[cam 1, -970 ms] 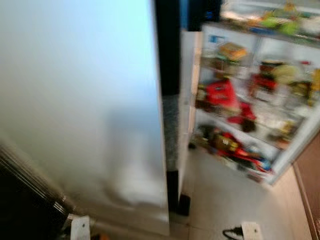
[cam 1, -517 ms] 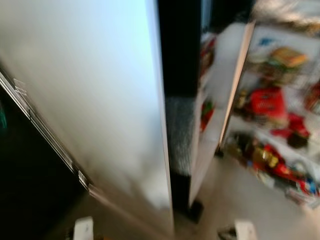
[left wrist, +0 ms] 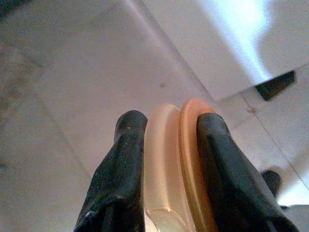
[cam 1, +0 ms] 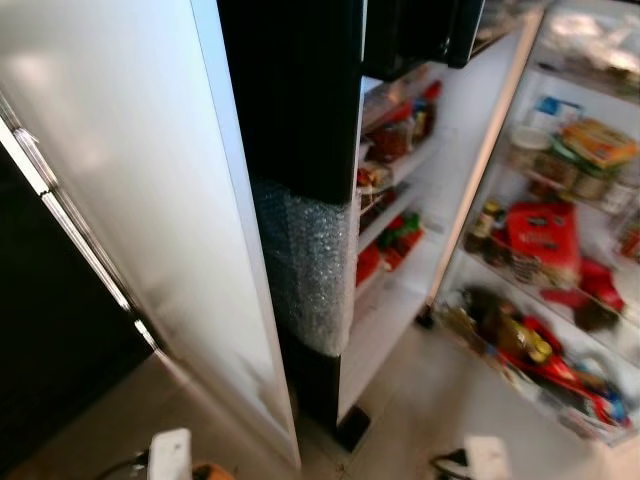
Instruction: Restocking fridge
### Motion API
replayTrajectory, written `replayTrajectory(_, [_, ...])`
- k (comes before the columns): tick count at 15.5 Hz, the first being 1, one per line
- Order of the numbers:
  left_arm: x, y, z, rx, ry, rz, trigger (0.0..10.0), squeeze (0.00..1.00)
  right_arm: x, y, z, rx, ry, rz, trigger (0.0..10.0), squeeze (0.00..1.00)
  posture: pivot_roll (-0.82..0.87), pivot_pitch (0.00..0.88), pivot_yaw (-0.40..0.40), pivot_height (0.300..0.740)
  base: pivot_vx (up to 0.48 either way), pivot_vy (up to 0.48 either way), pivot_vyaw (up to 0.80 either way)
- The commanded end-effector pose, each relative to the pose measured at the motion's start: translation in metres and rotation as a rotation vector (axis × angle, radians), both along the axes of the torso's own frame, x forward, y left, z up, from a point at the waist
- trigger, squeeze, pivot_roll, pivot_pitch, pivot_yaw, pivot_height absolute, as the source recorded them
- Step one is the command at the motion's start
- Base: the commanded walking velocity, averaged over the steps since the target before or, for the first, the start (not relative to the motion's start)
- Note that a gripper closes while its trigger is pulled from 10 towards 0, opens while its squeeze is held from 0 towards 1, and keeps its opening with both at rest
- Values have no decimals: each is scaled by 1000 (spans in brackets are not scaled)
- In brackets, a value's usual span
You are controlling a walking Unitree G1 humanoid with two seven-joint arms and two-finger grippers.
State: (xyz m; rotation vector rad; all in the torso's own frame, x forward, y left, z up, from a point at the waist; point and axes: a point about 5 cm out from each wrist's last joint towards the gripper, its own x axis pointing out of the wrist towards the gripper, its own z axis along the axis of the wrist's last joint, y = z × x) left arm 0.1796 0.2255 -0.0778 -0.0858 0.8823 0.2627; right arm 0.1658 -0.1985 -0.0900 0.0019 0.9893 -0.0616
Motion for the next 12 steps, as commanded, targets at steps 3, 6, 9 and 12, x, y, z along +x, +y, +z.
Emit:
replayTrajectory(3, [-6,-6,-5,-16,33,1,10000,0,-4,-9,0,-18,9,-8,10000,0,-142,0,40,740,0,-368,0])
replayTrajectory(6, [-6,-7,-5,-18,30,4,10000,0,-2,-8,1,-29,4,26,10000,0,-141,0,38,740,0,-365,744])
replayTrajectory(9, [-6,-8,-5,-19,29,5,10000,0,-2,-8,0,-25,7,23,10000,0,-141,0,37,740,0,-363,800])
replayTrajectory(12, [-6,-8,-5,-19,28,4,10000,0,-3,-7,0,-31,12,37,10000,0,-141,0,37,740,0,-368,0])
